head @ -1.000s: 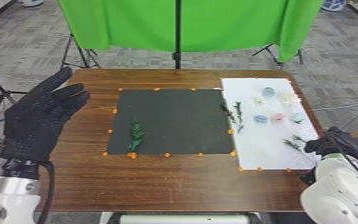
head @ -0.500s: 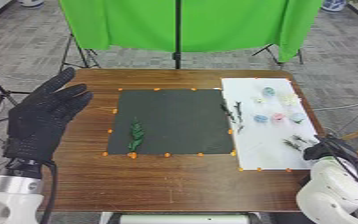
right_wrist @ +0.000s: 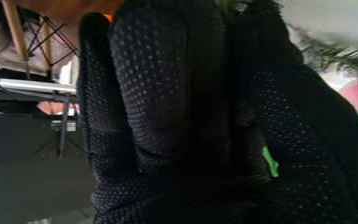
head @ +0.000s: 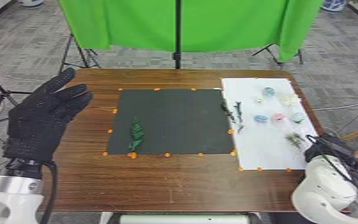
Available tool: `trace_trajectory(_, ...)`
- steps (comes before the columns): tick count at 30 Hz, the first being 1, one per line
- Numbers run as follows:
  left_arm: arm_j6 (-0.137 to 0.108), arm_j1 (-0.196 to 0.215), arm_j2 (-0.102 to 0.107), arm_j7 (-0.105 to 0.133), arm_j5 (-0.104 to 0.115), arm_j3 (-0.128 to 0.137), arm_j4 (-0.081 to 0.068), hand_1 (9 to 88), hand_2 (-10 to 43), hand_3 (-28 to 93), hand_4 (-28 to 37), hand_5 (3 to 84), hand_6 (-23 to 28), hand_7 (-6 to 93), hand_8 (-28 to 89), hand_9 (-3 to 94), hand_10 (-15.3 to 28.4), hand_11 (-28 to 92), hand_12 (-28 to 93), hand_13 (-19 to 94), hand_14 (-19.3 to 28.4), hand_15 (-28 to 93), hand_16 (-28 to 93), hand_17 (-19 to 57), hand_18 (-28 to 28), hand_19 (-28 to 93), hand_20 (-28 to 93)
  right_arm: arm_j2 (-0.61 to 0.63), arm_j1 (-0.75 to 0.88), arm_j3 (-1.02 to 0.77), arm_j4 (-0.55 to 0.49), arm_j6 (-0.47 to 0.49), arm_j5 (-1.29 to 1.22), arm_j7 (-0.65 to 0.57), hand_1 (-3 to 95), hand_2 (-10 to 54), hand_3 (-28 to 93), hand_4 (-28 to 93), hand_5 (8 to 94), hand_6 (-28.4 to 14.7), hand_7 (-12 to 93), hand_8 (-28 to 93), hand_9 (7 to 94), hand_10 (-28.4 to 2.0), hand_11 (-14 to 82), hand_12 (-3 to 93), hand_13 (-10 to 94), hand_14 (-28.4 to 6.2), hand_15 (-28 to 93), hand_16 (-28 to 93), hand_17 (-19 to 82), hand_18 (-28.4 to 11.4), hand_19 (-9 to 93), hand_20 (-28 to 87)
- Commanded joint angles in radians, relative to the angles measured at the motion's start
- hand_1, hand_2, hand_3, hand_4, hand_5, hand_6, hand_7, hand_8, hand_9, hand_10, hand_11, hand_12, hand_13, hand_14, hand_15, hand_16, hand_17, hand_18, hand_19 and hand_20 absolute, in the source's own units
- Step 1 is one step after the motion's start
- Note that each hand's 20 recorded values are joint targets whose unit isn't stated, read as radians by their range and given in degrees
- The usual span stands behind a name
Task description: Arrange flowers
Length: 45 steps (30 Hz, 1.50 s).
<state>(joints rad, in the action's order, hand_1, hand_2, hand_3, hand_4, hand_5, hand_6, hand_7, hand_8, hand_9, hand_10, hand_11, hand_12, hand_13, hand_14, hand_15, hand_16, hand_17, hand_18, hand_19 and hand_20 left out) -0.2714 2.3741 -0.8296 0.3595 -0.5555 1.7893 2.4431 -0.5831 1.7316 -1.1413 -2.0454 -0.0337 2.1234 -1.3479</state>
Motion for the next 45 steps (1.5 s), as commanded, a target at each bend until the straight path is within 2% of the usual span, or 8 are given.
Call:
trace_trajectory(1,0.000,0.013,-0.009,-0.007,-0.003,-0.002,-0.005,24.1,6.3,79,-20.1,37.2,9.7,16.1,-10,34.2,21.8,29,12,23,28.3,51,-9,-10.5,24.2,55,17,0.021,0.011,0.032,0.010,-0.070,0.067,0.011,57.3,-9.5,61,-28,81.1,1.3,30,1,89.4,-9.0,31.0,23.1,88,-5.0,54,18,48,-15.7,91,-26)
trace_trajectory(17,-0.006,0.016,-0.009,-0.010,-0.006,0.008,0.003,24.1,6.3,79,-20.0,37.2,9.7,16.1,-10,34.3,21.9,29,12,23,28.3,51,-9,-10.5,24.2,54,17,0.042,-0.053,0.054,-0.107,-0.217,0.207,0.022,56.1,-9.5,69,-28,87.6,-2.0,24,9,92.4,-9.0,34.6,22.8,90,-4.9,58,19,47,-17.7,93,-15)
trace_trajectory(26,-0.011,-0.007,-0.012,-0.044,-0.015,0.026,0.013,24.2,6.4,79,-20.1,37.2,9.7,16.2,-10,34.3,21.8,29,12,23,28.4,51,-9,-10.5,24.2,55,17,-0.044,-0.388,0.310,-0.153,-0.211,0.165,0.107,55.4,-9.5,71,-28,89.1,-2.6,23,12,93.4,-9.6,34.4,23.6,91,-5.8,59,19,47,-18.5,93,-12)
trace_trajectory(29,-0.013,-0.032,-0.012,-0.073,-0.019,0.022,0.012,24.1,6.3,79,-20.0,37.2,9.7,16.1,-11,34.3,21.8,29,12,23,28.4,51,-9,-10.5,24.2,55,17,-0.125,-0.519,0.413,-0.127,-0.189,0.115,0.158,55.3,-9.5,71,-27,89.4,-2.7,23,13,93.6,-9.8,34.7,23.5,91,-5.9,59,20,47,-18.7,93,-11)
trace_trajectory(32,-0.001,-0.089,-0.007,-0.109,-0.022,-0.004,-0.001,24.2,6.3,79,-20.1,37.2,9.7,16.1,-10,34.3,21.9,29,12,23,28.4,51,-9,-10.5,24.2,55,17,-0.215,-0.625,0.494,-0.085,-0.166,0.067,0.193,55.2,-9.5,71,-27,89.5,-2.8,22,13,93.6,-10.0,35.0,23.3,91,-6.0,59,20,47,-18.9,93,-11)
trace_trajectory(38,-0.003,-0.108,0.001,-0.120,-0.026,0.002,0.000,24.2,6.4,79,-20.1,37.2,9.7,16.2,-10,34.3,21.8,29,12,23,28.4,51,-9,-10.5,24.2,55,17,-0.394,-0.788,0.646,0.030,-0.107,-0.012,0.259,55.1,-9.5,71,-26,89.7,-2.7,22,13,93.7,-10.1,35.6,22.4,91,-6.0,59,20,47,-19.2,93,-9)
trace_trajectory(43,0.015,-0.156,0.014,-0.138,-0.025,-0.022,-0.013,24.2,6.4,79,-20.0,37.2,9.7,16.2,-11,34.3,21.8,29,12,23,28.3,51,-9,-10.5,24.2,55,17,-0.465,-0.842,0.726,0.096,-0.079,-0.064,0.255,54.9,-9.5,71,-26,89.6,-2.7,22,14,93.7,-10.2,36.0,21.8,91,-5.9,59,20,47,-19.3,93,-9)
trace_trajectory(45,0.022,-0.167,0.021,-0.131,-0.025,-0.025,-0.020,24.2,6.4,79,-20.1,37.2,9.7,16.2,-11,34.3,21.9,29,12,23,28.3,51,-9,-10.5,24.2,55,17,-0.480,-0.873,0.769,0.119,-0.084,-0.081,0.247,54.8,-9.5,71,-26,89.6,-2.7,22,14,93.7,-10.2,36.0,21.6,91,-5.9,59,20,47,-19.3,93,-8)
